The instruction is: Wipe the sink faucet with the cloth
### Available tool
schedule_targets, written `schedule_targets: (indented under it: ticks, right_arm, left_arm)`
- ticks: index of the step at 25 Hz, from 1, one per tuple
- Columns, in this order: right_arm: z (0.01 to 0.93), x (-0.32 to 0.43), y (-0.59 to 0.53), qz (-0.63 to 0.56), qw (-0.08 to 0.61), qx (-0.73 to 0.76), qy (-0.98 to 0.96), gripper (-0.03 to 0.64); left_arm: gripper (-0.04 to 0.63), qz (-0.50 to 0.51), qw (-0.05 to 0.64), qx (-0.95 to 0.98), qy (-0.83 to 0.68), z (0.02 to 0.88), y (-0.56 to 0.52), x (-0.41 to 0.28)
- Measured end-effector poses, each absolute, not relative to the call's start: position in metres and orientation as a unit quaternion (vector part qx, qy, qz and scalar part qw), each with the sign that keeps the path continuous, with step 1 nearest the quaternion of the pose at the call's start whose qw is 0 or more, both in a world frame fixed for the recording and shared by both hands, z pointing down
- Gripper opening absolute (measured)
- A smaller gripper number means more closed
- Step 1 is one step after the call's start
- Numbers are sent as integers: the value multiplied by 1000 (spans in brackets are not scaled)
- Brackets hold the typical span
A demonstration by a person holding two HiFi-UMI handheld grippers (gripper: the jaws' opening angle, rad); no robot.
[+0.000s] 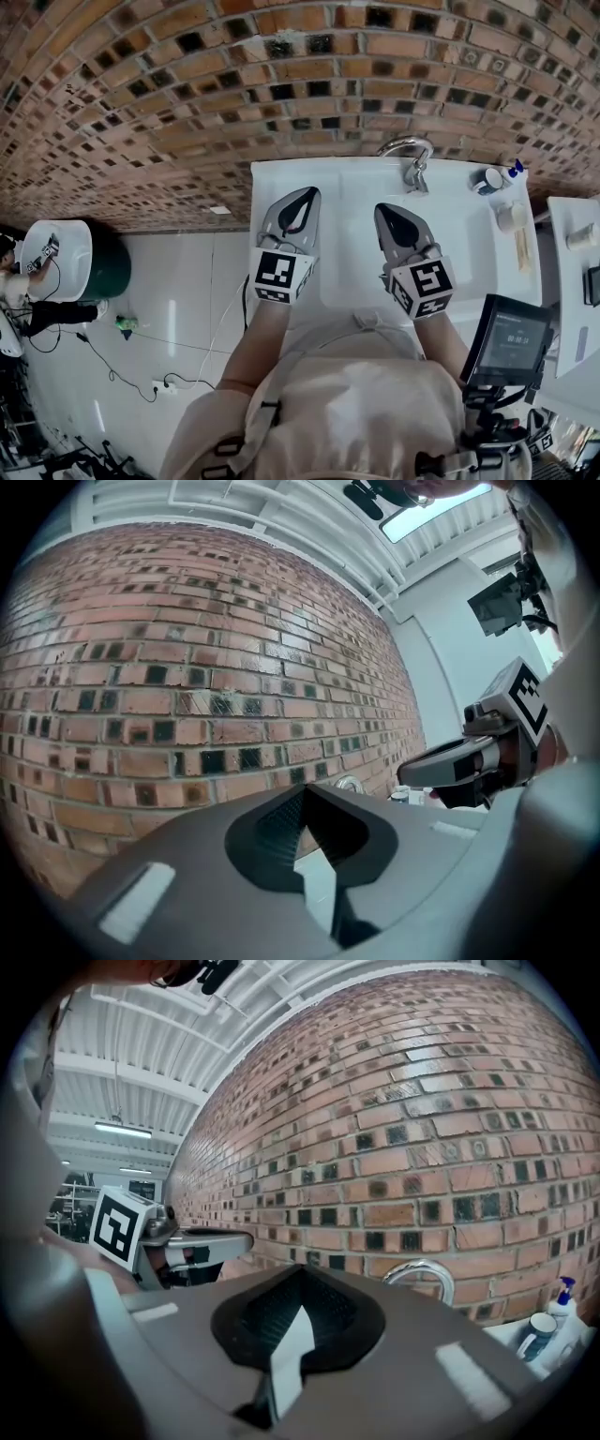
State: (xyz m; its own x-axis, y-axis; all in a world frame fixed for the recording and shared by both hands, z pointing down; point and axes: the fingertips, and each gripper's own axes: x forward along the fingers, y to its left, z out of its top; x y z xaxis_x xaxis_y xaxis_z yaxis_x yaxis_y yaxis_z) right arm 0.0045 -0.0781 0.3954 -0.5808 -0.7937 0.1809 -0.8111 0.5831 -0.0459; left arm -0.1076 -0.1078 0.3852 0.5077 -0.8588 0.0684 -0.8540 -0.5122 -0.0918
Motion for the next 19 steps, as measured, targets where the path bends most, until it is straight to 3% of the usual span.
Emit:
schedule_targets:
  ticks: [19]
  right_arm:
    - [393, 7, -76, 60, 72, 452, -887, -14]
  left_arm:
    - [2, -51, 20, -879, 473, 385, -100, -96]
